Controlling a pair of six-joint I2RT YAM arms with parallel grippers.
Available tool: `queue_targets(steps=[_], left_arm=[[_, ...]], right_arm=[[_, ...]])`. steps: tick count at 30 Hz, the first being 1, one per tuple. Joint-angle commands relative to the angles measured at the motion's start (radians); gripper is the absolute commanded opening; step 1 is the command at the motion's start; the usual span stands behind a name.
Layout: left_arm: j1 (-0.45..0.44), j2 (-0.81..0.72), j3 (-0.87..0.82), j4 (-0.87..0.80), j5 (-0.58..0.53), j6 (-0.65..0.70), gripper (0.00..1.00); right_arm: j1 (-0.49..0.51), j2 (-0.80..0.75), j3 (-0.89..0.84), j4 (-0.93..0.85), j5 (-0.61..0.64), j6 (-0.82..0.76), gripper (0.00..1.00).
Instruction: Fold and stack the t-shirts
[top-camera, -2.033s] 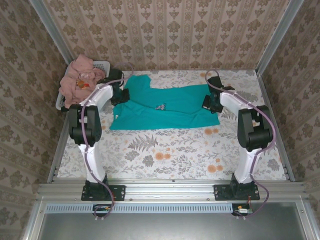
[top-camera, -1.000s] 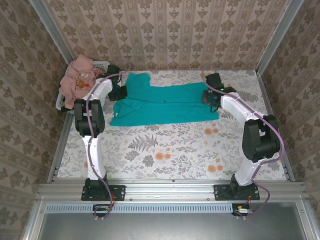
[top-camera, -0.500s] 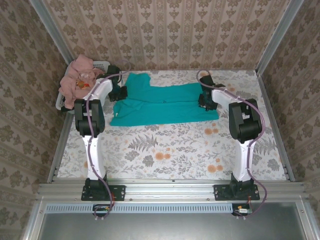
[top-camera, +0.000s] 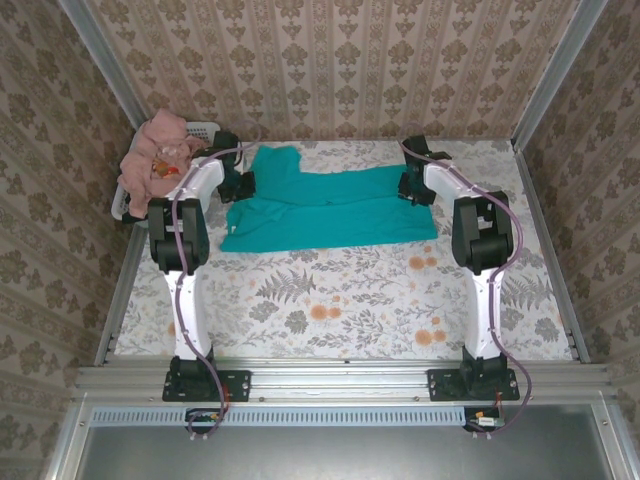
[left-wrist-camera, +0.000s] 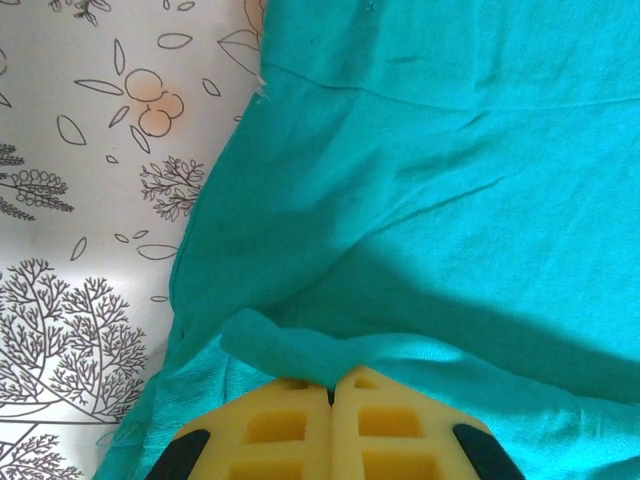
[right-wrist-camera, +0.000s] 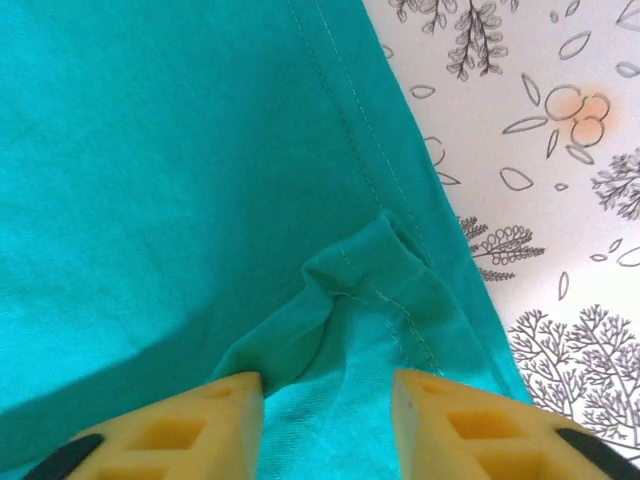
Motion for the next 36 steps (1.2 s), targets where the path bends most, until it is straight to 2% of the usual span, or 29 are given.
queue_targets(steps=[1, 3, 5, 9, 14, 16, 25, 29, 32, 36], left_arm=[[0.01, -0.038, 0.014, 0.011, 0.038, 0.026, 0.06], [0.009, -0.028, 0.031, 0.003, 0.049, 0.021, 0.08], [0.009, -0.028, 0.029, 0.006, 0.068, 0.015, 0.18], [0.01, -0.074, -0.034, 0.066, 0.097, -0.01, 0.25], [0.008, -0.16, -0.11, 0.088, 0.092, -0.018, 0.28], [0.012, -0.208, -0.164, 0.115, 0.087, -0.018, 0.33], [-0.02, -0.342, -0.332, 0.164, 0.092, -0.025, 0.36], [-0.082, -0.318, -0.366, 0.159, 0.133, -0.03, 0.31], [-0.121, -0.276, -0.374, 0.167, 0.112, -0.04, 0.35], [-0.127, -0.188, -0.31, 0.166, 0.136, -0.056, 0.35]], right_arm=[[0.022, -0.143, -0.064, -0.009, 0.029, -0.026, 0.51], [0.043, -0.218, -0.173, 0.042, 0.031, -0.016, 0.74], [0.064, -0.267, -0.265, 0.086, 0.019, -0.004, 0.82], [0.099, -0.303, -0.389, 0.133, 0.009, 0.025, 0.82], [0.105, -0.26, -0.437, 0.132, -0.008, 0.083, 0.81], [0.107, -0.258, -0.46, 0.142, -0.007, 0.096, 0.81], [0.108, -0.284, -0.551, 0.183, -0.015, 0.092, 0.77], [0.101, -0.289, -0.546, 0.18, -0.027, 0.095, 0.77], [0.1, -0.301, -0.547, 0.187, -0.032, 0.085, 0.77], [0.099, -0.305, -0.553, 0.194, -0.035, 0.077, 0.77]])
